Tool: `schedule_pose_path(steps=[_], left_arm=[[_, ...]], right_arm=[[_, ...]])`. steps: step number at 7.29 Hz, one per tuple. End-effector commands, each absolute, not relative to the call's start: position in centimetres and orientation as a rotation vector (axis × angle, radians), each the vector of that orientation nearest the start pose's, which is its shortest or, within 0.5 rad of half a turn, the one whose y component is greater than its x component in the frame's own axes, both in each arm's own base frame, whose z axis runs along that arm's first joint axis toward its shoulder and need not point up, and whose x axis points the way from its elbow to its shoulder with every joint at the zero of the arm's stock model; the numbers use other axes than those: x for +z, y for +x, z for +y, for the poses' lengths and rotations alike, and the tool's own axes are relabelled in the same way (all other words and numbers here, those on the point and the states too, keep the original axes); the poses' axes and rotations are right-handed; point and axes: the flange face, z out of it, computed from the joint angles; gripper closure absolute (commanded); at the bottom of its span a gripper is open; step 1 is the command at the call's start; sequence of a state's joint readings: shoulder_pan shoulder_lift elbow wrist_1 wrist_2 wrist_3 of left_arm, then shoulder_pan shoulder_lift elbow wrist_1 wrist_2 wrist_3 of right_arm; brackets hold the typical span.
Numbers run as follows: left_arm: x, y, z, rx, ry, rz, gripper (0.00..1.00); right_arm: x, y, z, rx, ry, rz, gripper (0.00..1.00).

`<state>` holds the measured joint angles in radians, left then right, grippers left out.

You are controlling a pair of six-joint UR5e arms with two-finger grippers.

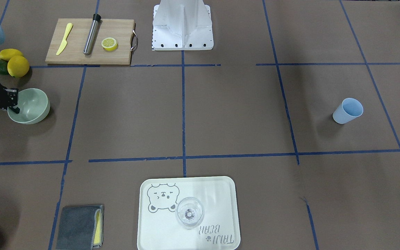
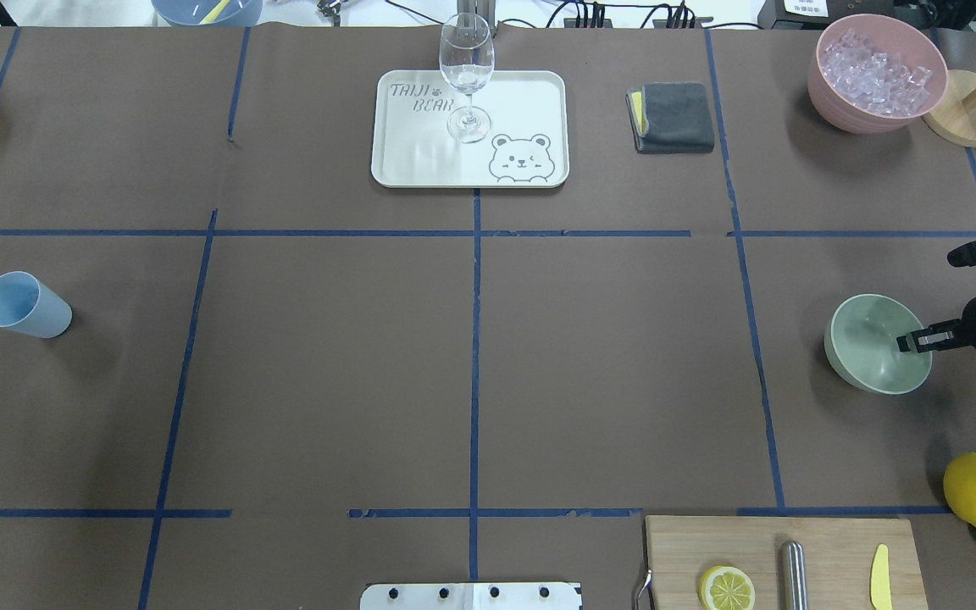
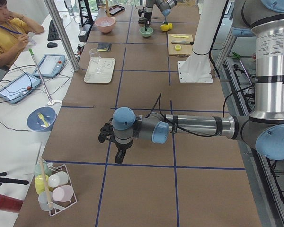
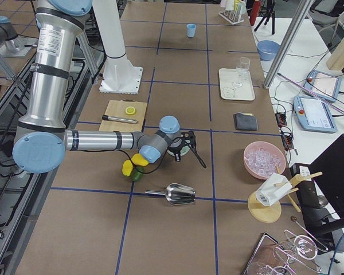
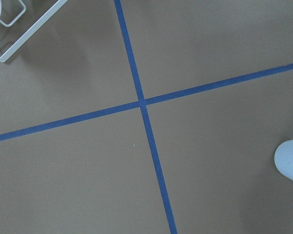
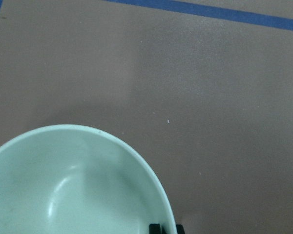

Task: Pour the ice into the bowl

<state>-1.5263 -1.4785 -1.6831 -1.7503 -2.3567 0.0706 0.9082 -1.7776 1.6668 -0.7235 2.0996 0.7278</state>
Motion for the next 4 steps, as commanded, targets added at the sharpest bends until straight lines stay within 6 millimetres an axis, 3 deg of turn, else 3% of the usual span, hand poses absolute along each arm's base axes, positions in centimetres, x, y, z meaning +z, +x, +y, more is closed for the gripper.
schedule_pose_path(steps=[1,4], left_arm=[[62.9,-4.2,-46.6,0.186,0.197,0.781,0.00],[63.0,-4.2,-46.5,0.185,0.194,0.781,0.00]], right_arm=[[60.1,-20.6,-39.7,-0.123,0.245,-0.874,1.00],[51.9,-23.7,-43.1,-0.102,0.303,-0.986,1.00]])
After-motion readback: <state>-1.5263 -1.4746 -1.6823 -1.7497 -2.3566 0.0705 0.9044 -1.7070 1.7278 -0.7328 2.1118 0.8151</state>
